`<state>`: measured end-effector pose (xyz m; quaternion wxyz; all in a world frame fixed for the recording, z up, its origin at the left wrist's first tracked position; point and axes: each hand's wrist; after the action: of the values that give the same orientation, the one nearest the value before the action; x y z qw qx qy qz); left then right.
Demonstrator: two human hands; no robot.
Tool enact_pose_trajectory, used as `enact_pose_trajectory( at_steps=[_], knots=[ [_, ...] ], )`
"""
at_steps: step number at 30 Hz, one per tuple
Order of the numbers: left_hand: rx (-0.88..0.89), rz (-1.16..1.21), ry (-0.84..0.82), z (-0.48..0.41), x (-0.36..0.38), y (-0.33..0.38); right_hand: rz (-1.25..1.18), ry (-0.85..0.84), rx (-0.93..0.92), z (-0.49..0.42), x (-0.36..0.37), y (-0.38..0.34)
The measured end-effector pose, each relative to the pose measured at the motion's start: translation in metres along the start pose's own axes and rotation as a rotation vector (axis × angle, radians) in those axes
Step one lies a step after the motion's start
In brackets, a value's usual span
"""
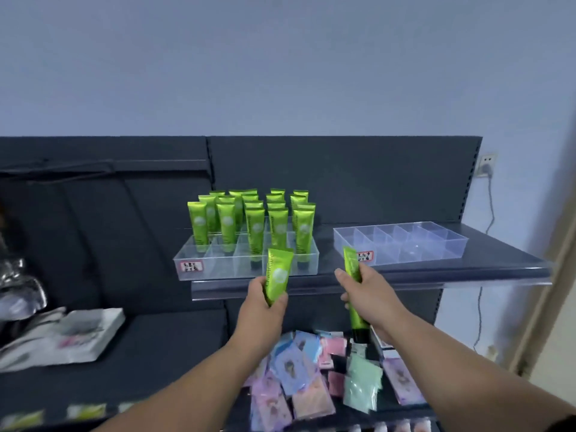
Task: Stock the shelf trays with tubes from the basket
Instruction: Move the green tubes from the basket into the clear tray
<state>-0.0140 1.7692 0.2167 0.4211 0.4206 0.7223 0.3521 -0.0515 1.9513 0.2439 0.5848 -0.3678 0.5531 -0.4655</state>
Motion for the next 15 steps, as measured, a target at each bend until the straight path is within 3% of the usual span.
enact_pose_trajectory(
  at_steps=[10, 15],
  knots=[
    [0.038, 0.067, 0.221, -0.055, -0.089, 0.004, 0.067, -0.075, -0.127, -0.019, 0.07, -0.069],
    [0.073, 0.05, 0.292, -0.091, -0.112, 0.006, 0.25, -0.042, -0.255, -0.042, 0.081, -0.094]
  ],
)
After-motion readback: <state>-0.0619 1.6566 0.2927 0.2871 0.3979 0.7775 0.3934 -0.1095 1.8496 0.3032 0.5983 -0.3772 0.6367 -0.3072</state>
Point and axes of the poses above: each hand's wrist, its own z-axis away from the middle knuckle, its own x-axis out of the palm, y = z × x, and after that the axes turned 13 degrees about x, right-handed
